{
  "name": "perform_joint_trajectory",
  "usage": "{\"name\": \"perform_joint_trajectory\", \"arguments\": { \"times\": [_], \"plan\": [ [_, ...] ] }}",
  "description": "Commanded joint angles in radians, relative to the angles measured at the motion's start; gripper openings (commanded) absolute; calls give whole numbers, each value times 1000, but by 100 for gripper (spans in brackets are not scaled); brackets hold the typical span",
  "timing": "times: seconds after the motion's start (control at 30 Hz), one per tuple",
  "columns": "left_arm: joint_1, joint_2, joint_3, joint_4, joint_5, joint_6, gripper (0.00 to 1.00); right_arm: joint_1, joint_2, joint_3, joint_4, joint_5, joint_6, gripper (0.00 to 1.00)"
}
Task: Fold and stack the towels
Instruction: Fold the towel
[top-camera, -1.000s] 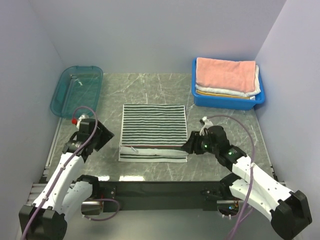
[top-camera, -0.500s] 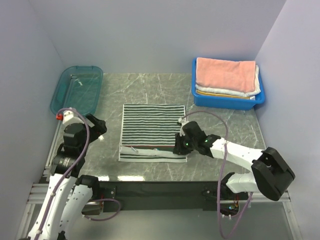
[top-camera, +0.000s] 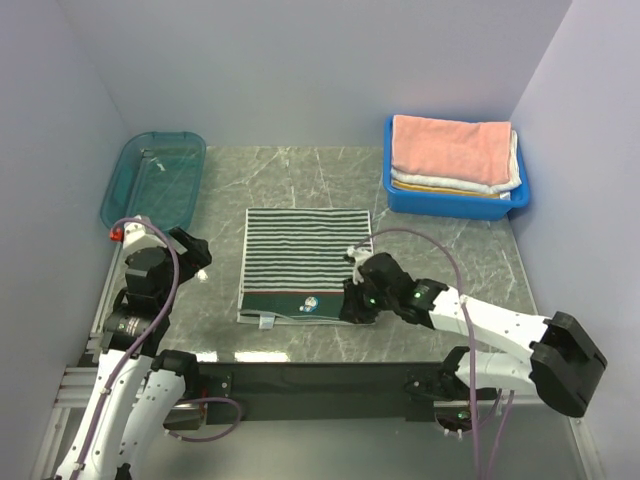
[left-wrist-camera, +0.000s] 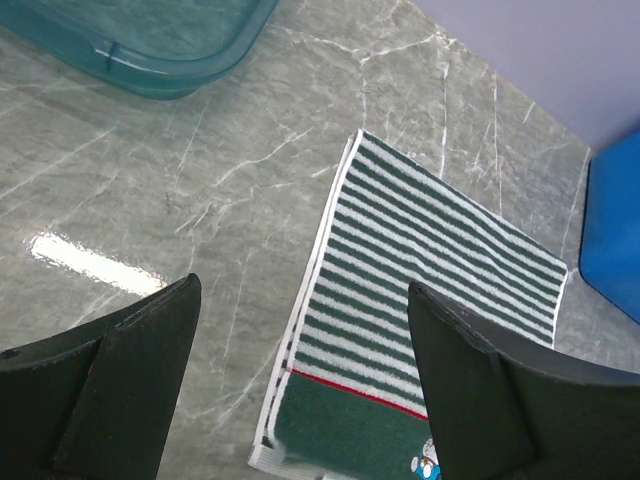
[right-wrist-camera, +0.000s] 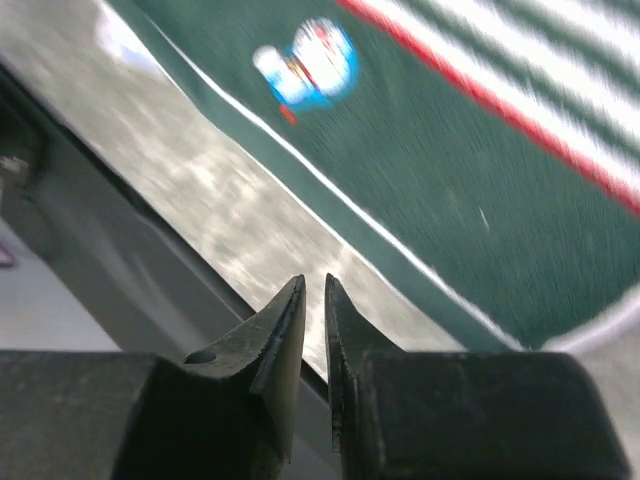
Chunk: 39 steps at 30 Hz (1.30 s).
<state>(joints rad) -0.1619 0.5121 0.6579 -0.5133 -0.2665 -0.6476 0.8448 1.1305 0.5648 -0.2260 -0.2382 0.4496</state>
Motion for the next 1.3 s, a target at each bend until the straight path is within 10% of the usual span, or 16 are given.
{"name": "perform_joint_trajectory", "arguments": {
  "times": [0.0, 0.57, 1.27],
  "plan": [
    [-4, -4, -6, 30, 13, 9, 89, 11, 78, 141, 102, -36, -26, 21],
    [1, 37, -3, 22, 15, 3, 88, 261, 736, 584, 332, -61, 20, 21],
    [1, 124, -9, 36, 107, 16, 86, 283, 629, 609, 165, 96, -22, 22]
  ]
}}
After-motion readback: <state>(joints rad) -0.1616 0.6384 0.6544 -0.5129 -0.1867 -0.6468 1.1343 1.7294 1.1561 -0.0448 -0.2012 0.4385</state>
